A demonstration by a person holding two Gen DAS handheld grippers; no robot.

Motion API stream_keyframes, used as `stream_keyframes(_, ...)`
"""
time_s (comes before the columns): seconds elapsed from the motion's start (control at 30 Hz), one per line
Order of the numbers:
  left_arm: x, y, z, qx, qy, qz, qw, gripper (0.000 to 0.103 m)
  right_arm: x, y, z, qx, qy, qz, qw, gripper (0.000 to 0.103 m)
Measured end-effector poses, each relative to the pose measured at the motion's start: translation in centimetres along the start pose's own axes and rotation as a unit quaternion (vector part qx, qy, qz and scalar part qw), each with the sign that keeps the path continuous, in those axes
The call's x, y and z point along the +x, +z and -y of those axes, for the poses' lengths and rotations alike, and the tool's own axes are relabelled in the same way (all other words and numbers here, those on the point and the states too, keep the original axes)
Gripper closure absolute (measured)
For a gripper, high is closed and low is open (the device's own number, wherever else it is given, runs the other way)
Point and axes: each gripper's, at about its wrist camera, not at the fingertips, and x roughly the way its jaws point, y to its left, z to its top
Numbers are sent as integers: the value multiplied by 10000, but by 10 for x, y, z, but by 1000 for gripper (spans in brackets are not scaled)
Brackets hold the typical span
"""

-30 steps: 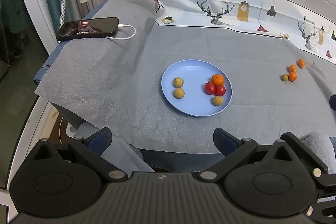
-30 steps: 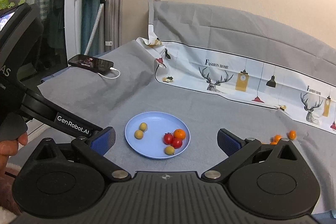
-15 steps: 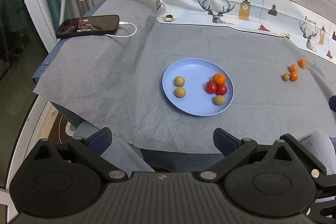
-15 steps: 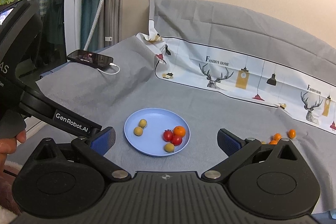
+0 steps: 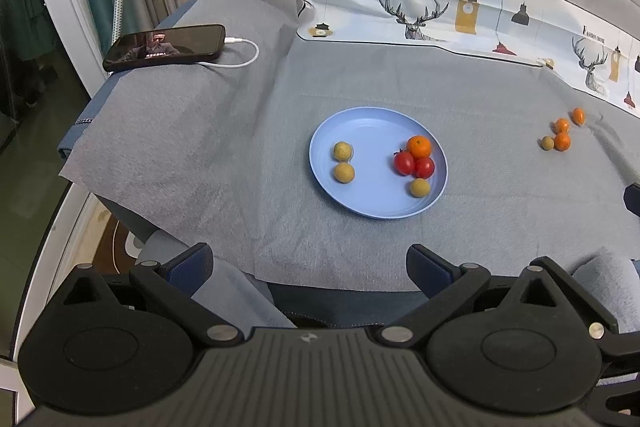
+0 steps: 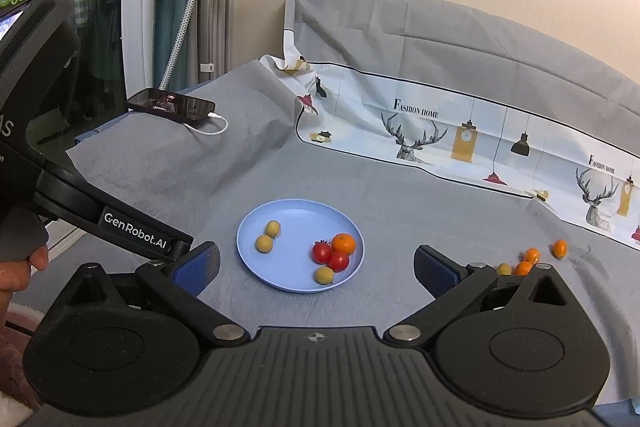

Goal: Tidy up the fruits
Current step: 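Lift both open tools away from the blue plate, then move both tools toward the small orange kumquats and yellow fruit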

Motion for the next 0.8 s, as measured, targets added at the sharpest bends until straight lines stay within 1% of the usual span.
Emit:
stream_keyframes(0.33, 11, 3, 7, 117, 53, -153, 9998, 0, 11, -3, 7, 164, 33, -142, 9998, 1)
stream_keyframes(0.47, 19, 10, 13, 169, 76, -249, 9995, 0, 20, -7, 17, 317, -14, -221, 9993, 1)
stream_keyframes(0.57, 28, 19, 24, 279, 87, -327, 9990, 0, 28, -12, 34, 569, -203, -245, 9979, 1)
stream_keyframes(0.63, 36, 28, 38, 418, 87, -383, 9984, 0, 34, -18, 53, 878, -399, -303, 9949, 1)
stream_keyframes(0.7, 47, 37, 56, 578, 65, -451, 9973, 0, 42, -27, 74, 1227, -603, -399, 9898, 1)
stream_keyframes(0.8, 64, 50, 85, 782, 6, -564, 9953, 0, 56, -42, 115, 1767, -967, -531, 9781, 1)
